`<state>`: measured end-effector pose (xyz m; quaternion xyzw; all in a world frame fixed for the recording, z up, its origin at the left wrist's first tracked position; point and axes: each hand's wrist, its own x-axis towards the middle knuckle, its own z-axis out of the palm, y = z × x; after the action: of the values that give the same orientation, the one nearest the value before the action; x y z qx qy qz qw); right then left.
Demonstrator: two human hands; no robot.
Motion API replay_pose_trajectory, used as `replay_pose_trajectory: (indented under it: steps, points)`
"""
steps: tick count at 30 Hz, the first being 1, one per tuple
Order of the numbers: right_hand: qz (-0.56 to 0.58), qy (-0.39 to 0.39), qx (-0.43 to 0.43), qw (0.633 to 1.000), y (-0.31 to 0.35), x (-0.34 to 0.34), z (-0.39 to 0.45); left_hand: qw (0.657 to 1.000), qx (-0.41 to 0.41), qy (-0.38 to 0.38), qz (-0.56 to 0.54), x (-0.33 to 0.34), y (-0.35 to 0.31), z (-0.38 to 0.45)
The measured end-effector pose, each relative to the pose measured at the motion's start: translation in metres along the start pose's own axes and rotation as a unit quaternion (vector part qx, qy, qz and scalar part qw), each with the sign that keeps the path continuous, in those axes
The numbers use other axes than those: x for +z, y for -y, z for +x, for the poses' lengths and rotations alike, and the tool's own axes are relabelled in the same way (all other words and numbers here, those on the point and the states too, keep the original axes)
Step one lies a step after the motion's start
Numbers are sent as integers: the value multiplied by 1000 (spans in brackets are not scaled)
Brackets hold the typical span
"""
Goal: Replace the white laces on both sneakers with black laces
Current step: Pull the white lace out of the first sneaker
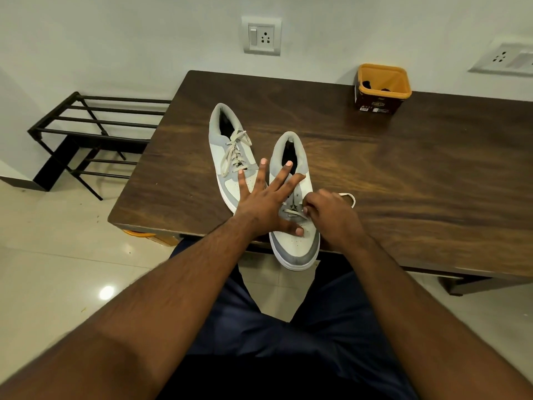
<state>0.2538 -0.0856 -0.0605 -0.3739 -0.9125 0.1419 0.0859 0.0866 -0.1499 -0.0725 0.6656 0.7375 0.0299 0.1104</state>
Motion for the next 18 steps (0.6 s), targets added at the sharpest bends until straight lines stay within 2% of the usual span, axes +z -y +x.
replay_pose_trajectory:
  steps: [6,8,11,12,14,16,18]
  points:
    - [-124,-15,-25,992,-9,6,-2,1000,-7,5,-2,0,2,1]
    - [-168,-17,40,985,-28,2,-6,1000,-6,7,-5,-1,2,1]
    - [-196,28,175,965,-58,-4,-16,1000,-7,9,-5,-2,1,1]
    - [-190,37,196,961,-63,-5,-18,1000,-7,9,-3,-3,1,1]
    - [-151,5,167,974,-62,-5,-17,1000,-7,9,1,-4,1,2]
    - [-86,-45,59,993,-46,-7,-11,1000,-8,9,4,-5,1,3]
    - [-61,-64,-38,995,-27,-5,-4,1000,-9,7,10,-6,1,4]
